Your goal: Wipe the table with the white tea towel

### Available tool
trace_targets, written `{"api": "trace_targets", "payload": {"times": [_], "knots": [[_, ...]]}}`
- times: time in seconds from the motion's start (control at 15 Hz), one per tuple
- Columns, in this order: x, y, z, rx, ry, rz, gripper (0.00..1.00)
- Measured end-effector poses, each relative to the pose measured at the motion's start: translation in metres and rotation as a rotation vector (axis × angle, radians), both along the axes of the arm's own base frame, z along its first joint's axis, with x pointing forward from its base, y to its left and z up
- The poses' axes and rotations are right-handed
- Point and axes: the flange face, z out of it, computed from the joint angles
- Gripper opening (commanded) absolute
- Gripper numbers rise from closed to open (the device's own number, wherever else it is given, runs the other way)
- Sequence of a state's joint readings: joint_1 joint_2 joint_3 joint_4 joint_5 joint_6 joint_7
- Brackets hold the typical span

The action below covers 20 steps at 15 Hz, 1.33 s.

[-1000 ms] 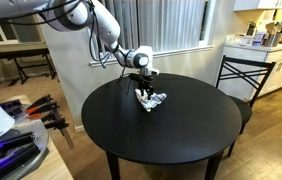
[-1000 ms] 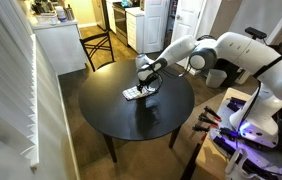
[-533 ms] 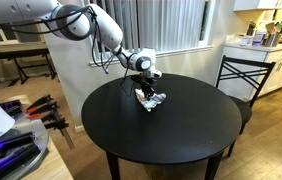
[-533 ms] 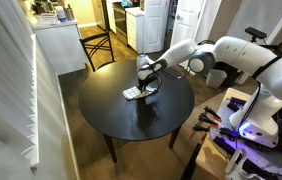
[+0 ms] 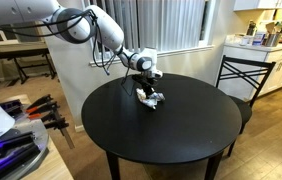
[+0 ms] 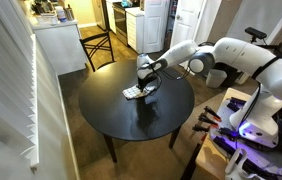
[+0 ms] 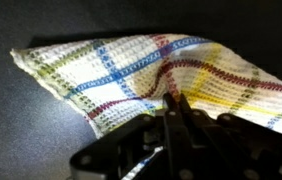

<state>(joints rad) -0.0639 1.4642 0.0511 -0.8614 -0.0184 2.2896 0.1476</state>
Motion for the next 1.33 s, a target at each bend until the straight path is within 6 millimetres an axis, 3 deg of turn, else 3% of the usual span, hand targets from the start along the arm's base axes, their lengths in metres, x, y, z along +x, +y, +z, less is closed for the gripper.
{"api": "trace_targets", "payload": {"times": [0.2, 0.4, 0.53, 0.67, 0.73, 0.87, 1.0, 1.13, 1.33], "knots": [[0.010, 0.040, 0.018, 0.005, 0.000, 0.054, 0.01], [0.013, 0.121, 0.037, 0.018, 0.012, 0.160, 0.01], [0.004, 0.177, 0.042, 0.027, 0.035, 0.249, 0.01], [-0.007, 0.211, 0.039, 0.027, 0.069, 0.316, 0.01], [-0.012, 0.219, 0.037, 0.025, 0.085, 0.334, 0.01], [-0.014, 0.214, 0.032, 0.015, 0.104, 0.336, 0.01], [-0.010, 0.184, 0.026, -0.007, 0.112, 0.304, 0.01], [-0.003, 0.138, 0.021, -0.018, 0.112, 0.236, 0.01], [0.007, 0.042, 0.020, 0.001, 0.086, 0.087, 0.01]]}}
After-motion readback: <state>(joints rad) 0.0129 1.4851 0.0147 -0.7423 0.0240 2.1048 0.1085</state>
